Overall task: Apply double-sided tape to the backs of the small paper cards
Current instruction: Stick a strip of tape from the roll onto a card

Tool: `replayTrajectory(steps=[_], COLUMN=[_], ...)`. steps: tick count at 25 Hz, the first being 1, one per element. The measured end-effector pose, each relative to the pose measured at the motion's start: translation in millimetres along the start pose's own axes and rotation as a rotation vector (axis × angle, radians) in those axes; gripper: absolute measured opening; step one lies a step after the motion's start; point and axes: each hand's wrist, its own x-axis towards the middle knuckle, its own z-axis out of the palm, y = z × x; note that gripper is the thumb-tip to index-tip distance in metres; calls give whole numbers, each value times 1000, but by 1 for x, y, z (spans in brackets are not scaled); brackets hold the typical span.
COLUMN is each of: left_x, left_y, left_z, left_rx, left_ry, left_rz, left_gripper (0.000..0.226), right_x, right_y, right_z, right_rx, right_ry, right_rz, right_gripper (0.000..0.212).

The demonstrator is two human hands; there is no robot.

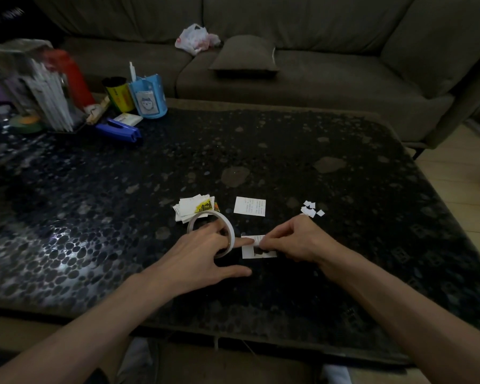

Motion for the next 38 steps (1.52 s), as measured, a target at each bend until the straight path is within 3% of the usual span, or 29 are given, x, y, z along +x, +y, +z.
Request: replayTrajectory(steps=[11, 31, 38], left_x=[0, 1, 1], left_y=[-1, -7, -7], left_z=[1, 5, 6], left_rx=[-3, -14, -27], left_ry=[12, 25, 24], left_rz=[5, 20, 15], left_gripper=[70, 68, 70], right_x=[5, 6, 0], right_y=[3, 1, -1], right_z=[6, 10, -3], right_rx=[24, -52, 152], right_ry=[43, 93, 3], right_rz=[-24, -53, 48], right_gripper=[17, 10, 4])
